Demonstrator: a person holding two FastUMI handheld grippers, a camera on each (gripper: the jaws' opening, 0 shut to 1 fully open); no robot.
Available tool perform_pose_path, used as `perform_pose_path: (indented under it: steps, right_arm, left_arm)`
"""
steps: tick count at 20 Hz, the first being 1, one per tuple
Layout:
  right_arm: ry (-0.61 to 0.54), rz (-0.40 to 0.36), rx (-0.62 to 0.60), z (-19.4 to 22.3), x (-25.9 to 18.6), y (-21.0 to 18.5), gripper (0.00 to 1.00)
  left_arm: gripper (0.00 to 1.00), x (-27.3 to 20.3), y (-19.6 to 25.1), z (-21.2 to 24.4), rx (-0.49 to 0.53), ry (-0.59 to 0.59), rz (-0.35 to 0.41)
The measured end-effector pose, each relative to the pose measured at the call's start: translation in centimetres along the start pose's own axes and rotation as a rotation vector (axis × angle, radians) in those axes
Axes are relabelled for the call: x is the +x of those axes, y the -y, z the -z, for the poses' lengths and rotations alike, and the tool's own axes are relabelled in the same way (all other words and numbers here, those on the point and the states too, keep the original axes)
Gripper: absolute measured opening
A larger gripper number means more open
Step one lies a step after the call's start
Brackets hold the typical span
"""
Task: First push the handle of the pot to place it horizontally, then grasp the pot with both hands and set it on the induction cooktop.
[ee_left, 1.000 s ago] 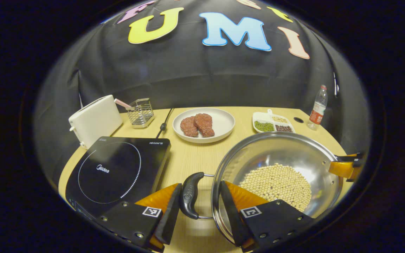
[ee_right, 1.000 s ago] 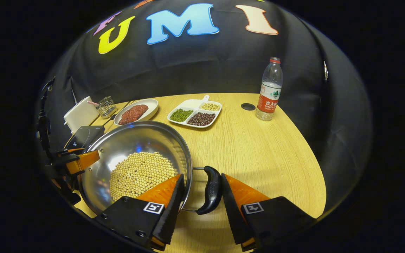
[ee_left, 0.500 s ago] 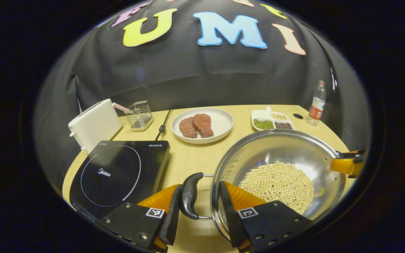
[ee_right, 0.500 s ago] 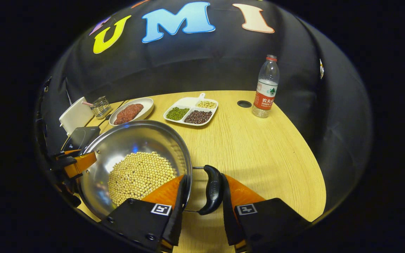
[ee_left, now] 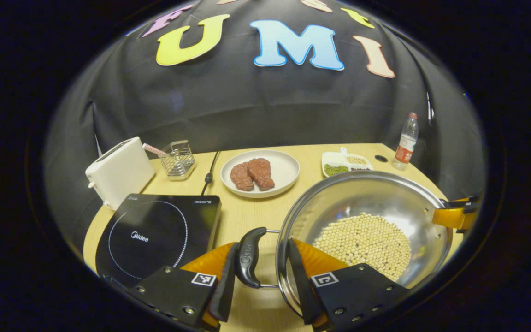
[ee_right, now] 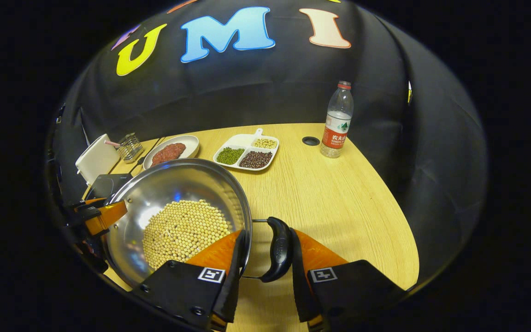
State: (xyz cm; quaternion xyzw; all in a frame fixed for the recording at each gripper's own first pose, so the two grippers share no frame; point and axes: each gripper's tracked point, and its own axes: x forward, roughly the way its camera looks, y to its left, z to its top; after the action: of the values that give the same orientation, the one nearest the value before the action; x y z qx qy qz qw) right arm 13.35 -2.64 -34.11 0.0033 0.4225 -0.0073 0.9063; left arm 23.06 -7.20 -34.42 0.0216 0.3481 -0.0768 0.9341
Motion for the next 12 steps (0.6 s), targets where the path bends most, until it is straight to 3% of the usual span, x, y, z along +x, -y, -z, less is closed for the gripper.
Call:
perform_pose_path:
  steps: [10, 12]
  right_arm:
    - [0.039, -0.029, -0.014, -1.7, -1.5, -5.9, 0.49]
    - [0.042, -0.035, -0.022, -1.9, -1.7, -7.3, 0.53]
  left_arm:
    - [0.59, -2.3, -6.6, -2.0, -0.019, 0.028, -0.03]
    - [0.59, -2.5, -8.1, -1.8, -0.03, 0.023, -0.036]
